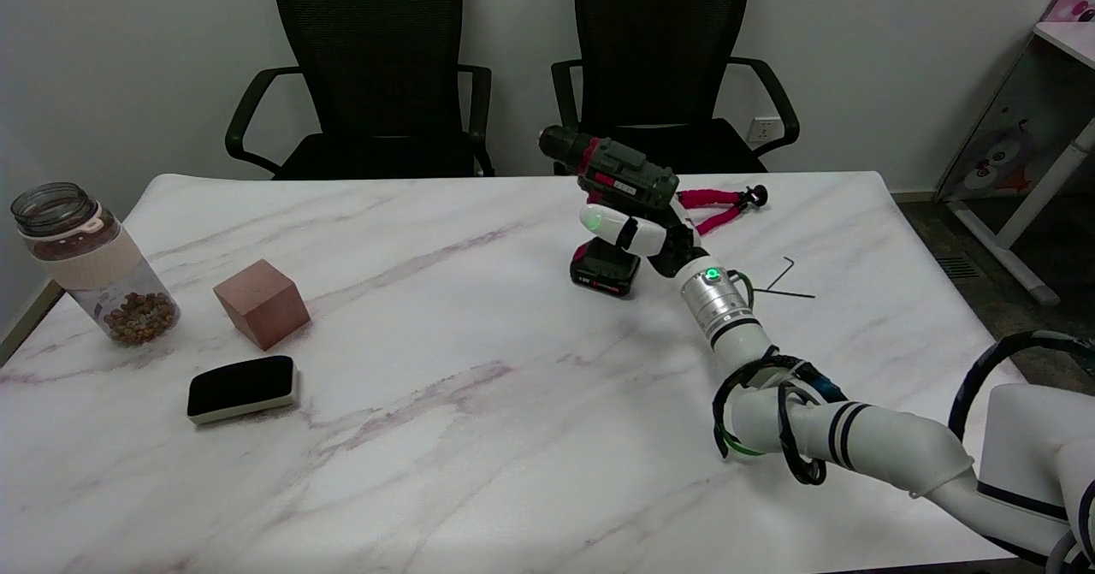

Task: Pick up the power screwdriver.

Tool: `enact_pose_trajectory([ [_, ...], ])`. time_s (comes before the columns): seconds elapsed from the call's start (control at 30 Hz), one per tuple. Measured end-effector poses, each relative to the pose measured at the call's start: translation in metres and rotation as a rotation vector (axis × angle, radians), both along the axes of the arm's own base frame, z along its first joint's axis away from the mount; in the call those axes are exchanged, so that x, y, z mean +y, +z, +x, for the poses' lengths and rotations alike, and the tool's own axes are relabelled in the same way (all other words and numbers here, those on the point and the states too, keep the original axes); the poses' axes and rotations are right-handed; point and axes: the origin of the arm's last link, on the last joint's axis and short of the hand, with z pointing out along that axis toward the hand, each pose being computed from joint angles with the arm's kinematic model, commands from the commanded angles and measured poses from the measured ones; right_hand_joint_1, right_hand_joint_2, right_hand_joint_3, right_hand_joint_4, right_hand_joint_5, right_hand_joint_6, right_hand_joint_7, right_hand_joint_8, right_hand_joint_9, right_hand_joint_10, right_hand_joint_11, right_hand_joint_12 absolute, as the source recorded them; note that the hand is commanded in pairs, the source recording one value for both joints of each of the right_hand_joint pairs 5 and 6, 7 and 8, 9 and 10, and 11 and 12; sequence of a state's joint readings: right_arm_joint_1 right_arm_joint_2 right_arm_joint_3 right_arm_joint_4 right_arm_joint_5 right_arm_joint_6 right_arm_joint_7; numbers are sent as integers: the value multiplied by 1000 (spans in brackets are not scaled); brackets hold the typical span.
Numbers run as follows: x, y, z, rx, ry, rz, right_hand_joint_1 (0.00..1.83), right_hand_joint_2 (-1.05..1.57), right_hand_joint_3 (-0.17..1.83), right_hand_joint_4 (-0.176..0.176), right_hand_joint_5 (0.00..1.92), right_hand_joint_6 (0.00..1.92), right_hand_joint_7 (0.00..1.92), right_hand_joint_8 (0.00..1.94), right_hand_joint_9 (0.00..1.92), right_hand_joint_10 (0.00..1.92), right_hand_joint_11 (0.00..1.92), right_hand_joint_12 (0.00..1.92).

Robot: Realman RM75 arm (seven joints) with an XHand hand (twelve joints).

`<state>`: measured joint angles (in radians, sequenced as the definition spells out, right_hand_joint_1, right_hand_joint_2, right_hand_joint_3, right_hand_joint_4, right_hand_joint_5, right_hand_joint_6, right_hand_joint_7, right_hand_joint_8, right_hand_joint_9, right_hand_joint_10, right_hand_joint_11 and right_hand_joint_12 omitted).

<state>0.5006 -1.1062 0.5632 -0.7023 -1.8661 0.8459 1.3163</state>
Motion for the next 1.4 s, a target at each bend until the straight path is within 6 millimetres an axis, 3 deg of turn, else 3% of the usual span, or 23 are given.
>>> enact_pose_trajectory([
  [0.3, -2, -1, 1, -1, -5, 2, 1009, 136, 804, 71, 196, 196, 196, 196, 526, 526, 631, 631],
  [0.33, -2, -1, 1, -1, -6, 2, 1012, 146, 811, 70, 200, 200, 200, 200, 557, 557, 789, 789],
  [0.53, -3, 0, 0, -3, -11, 2, 1018, 213, 825, 67, 208, 208, 208, 208, 812, 812, 1093, 1093],
  [0.93, -5, 1, 0, -4, -22, -2, 1023, 362, 866, 60, 230, 230, 230, 230, 1208, 1208, 1254, 1254],
  [1.13, -6, 1, 0, -6, -25, -3, 1009, 460, 895, 70, 473, 473, 473, 473, 1358, 1358, 1277, 1277],
  [1.27, -7, 2, 0, -7, -29, -5, 980, 523, 874, 101, 818, 818, 818, 818, 1423, 1423, 1295, 1295],
  [1.33, -7, 2, 0, -8, -30, -5, 1000, 549, 861, 76, 946, 946, 946, 946, 1466, 1466, 1300, 1300],
  [1.4, -8, 2, 0, -8, -32, -6, 989, 560, 859, 73, 992, 992, 992, 992, 1496, 1496, 1303, 1303],
])
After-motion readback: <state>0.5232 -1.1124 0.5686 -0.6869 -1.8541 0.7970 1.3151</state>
